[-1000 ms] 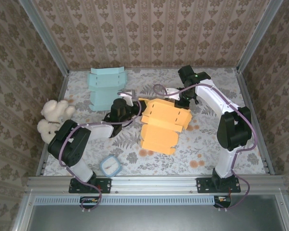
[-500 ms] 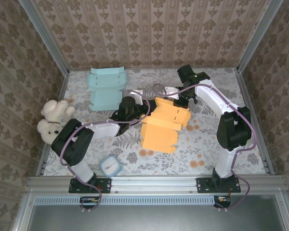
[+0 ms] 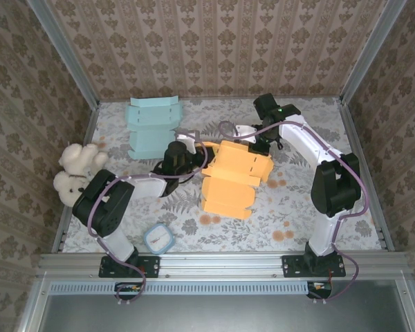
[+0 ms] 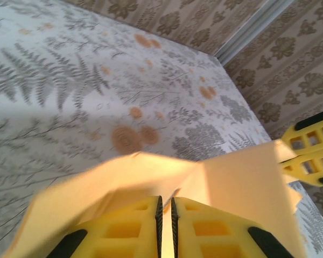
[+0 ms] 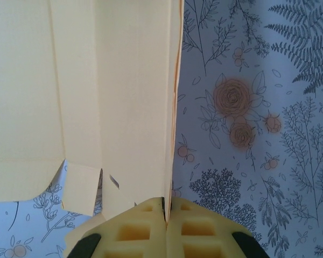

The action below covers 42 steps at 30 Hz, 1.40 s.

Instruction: Fold the paper box

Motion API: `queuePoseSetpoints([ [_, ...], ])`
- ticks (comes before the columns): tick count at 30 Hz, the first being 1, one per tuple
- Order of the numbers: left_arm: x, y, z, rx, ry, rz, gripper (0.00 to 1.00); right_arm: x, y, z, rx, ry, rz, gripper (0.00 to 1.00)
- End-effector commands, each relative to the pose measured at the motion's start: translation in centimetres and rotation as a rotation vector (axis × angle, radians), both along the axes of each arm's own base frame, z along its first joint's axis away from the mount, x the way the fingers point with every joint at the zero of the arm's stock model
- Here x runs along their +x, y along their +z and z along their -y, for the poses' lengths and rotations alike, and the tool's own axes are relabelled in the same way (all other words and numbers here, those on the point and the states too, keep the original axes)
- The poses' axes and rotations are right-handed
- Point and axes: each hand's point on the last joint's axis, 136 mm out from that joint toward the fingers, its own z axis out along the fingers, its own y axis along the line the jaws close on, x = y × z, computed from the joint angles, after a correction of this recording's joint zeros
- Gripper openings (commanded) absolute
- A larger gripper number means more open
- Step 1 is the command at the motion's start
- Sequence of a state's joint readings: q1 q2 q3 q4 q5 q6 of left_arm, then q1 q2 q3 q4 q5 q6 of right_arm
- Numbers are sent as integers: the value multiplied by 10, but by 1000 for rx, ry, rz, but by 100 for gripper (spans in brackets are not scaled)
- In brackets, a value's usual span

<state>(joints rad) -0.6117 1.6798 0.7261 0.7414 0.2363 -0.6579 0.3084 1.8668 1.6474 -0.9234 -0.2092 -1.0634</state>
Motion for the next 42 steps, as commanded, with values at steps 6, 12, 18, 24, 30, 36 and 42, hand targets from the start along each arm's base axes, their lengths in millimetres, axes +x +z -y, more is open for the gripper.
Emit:
queuePoseSetpoints([
  [6,1,-18,-26,33,64,-16,15,-1,12,0,21,-23,22,0],
  [12,0,-26,-25,27,62,-39,15,3,14,1,17,-37,38,0],
  [18,-2,-30,-17,23,44,-52,15,9,12,4,8,-69,47,0],
  [24,-3,-46,-25,76,79,-63,15,15,16,10,19,-99,70,0],
  [30,-5,-47,-22,62,72,-71,16,18,16,11,21,-111,80,0],
  [36,-6,-40,4,14,2,-78,16,19,14,12,21,-120,76,0],
  [42,-6,-31,25,-18,-49,-74,16,20,13,12,14,-124,78,0],
])
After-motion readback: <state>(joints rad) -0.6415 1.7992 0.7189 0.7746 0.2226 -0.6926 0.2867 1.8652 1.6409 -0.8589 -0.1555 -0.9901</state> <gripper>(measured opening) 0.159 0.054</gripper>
